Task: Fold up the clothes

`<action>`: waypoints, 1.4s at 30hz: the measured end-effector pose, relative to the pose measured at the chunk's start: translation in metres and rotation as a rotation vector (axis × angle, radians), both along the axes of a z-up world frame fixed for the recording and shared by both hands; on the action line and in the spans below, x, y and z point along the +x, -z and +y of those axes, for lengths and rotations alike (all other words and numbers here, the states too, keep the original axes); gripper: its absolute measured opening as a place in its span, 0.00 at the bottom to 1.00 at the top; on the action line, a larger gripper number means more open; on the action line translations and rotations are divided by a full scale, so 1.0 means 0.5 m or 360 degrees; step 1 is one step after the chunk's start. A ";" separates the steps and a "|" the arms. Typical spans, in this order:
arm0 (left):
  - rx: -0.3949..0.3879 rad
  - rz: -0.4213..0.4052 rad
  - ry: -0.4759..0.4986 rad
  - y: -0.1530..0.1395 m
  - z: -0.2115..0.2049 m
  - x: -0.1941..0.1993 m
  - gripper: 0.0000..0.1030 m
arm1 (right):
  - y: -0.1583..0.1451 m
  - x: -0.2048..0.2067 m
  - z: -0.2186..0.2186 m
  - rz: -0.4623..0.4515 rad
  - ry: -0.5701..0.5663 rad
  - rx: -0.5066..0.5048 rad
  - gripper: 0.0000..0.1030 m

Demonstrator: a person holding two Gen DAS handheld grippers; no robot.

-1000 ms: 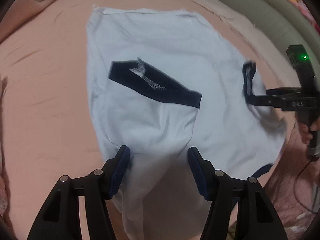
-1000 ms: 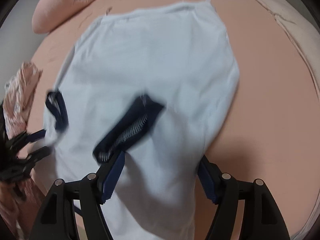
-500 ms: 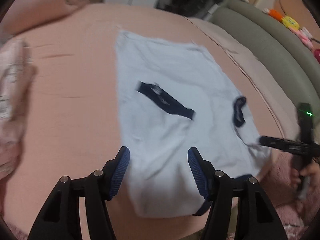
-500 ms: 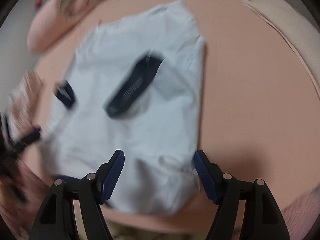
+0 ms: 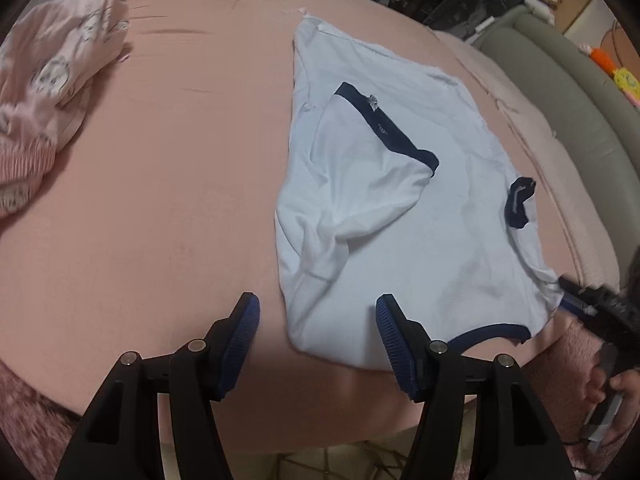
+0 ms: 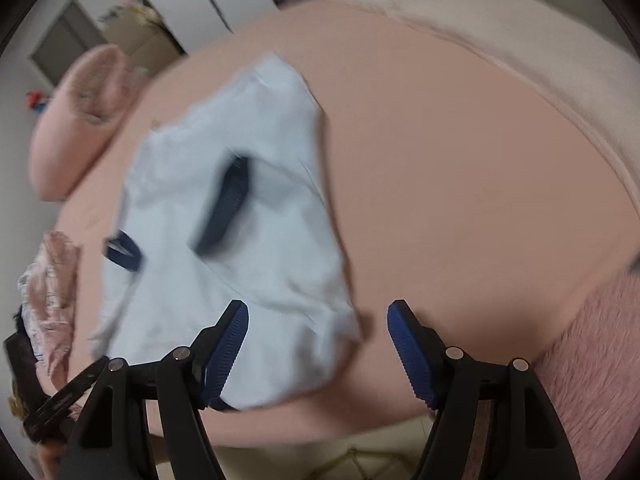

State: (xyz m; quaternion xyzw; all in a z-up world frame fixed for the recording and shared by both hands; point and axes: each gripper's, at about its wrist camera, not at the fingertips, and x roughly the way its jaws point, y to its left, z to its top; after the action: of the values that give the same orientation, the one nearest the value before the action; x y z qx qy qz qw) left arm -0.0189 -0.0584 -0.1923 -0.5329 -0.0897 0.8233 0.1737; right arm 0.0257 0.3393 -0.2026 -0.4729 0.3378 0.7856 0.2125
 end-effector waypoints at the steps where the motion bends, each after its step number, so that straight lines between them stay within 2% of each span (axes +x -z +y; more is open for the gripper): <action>1: -0.0005 0.0015 0.0010 0.001 0.001 0.007 0.56 | 0.015 0.012 0.004 -0.0013 0.0008 -0.0095 0.70; 2: -0.0021 0.0030 0.0014 0.001 0.001 0.012 0.52 | 0.026 0.020 -0.007 0.0008 0.0012 -0.0104 0.70; 3: -0.0017 0.0043 0.0008 0.000 0.000 0.015 0.35 | 0.031 0.025 -0.016 0.0029 0.0008 -0.0109 0.70; 5: 0.0035 0.0034 -0.0021 -0.004 -0.009 0.011 0.21 | 0.025 0.022 -0.031 0.0073 -0.0038 -0.0101 0.50; 6: 0.0063 0.0027 -0.0036 -0.006 -0.014 0.009 0.20 | 0.021 0.021 -0.038 0.0095 -0.0061 -0.0097 0.34; 7: 0.0091 0.0020 -0.0051 -0.008 -0.018 0.007 0.20 | 0.018 0.020 -0.046 0.0116 -0.0084 -0.0094 0.31; 10: 0.0183 -0.0001 -0.0071 -0.002 -0.033 0.011 0.20 | 0.019 0.023 -0.049 0.0142 -0.0119 -0.0111 0.31; 13: 0.0262 -0.0020 -0.0119 0.006 -0.022 -0.004 0.20 | 0.040 0.013 -0.028 0.0146 -0.0063 -0.0220 0.31; 17: 0.0194 -0.0064 -0.0147 0.014 0.012 -0.027 0.20 | 0.025 0.015 -0.025 0.0167 -0.0057 -0.0205 0.31; 19: 0.0160 -0.0091 -0.0158 0.004 0.010 -0.017 0.20 | 0.017 0.010 -0.032 0.0186 -0.0058 -0.0222 0.11; 23: 0.0235 -0.0167 -0.0176 0.013 0.004 0.005 0.20 | 0.021 0.016 -0.033 0.0176 -0.0016 -0.0234 0.11; 27: 0.0272 -0.0168 -0.0194 0.021 0.004 -0.003 0.21 | 0.046 0.014 -0.023 0.0208 0.0049 -0.0307 0.12; 32: 0.0346 -0.0155 -0.0225 0.026 0.013 -0.029 0.23 | 0.036 -0.025 -0.032 0.0176 0.0014 -0.0194 0.14; 34: 0.0337 -0.0078 -0.0193 0.023 0.023 -0.027 0.23 | 0.031 -0.024 -0.033 0.0193 -0.0007 -0.0181 0.15; 35: 0.0314 -0.0055 -0.0188 0.022 0.026 -0.024 0.16 | 0.030 -0.023 -0.033 0.0215 -0.0020 -0.0188 0.17; 36: 0.0284 -0.0039 -0.0188 0.020 0.028 -0.020 0.10 | 0.028 -0.021 -0.033 0.0237 -0.0033 -0.0194 0.15; 37: 0.0254 -0.0024 -0.0189 0.019 0.031 -0.016 0.10 | 0.026 -0.018 -0.032 0.0264 -0.0043 -0.0207 0.14; 41: 0.0441 -0.0136 -0.0249 0.037 0.009 -0.020 0.12 | 0.035 -0.016 -0.026 0.0271 -0.0018 -0.0268 0.14; 42: 0.0450 -0.0146 -0.0240 0.042 0.008 -0.026 0.12 | 0.040 -0.016 -0.023 0.0268 0.0002 -0.0291 0.15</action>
State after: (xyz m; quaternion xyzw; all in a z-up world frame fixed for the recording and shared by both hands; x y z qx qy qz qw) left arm -0.0321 -0.0543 -0.2135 -0.5320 -0.2523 0.7879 0.1804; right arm 0.0177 0.3280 -0.2228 -0.4224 0.4251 0.7883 0.1398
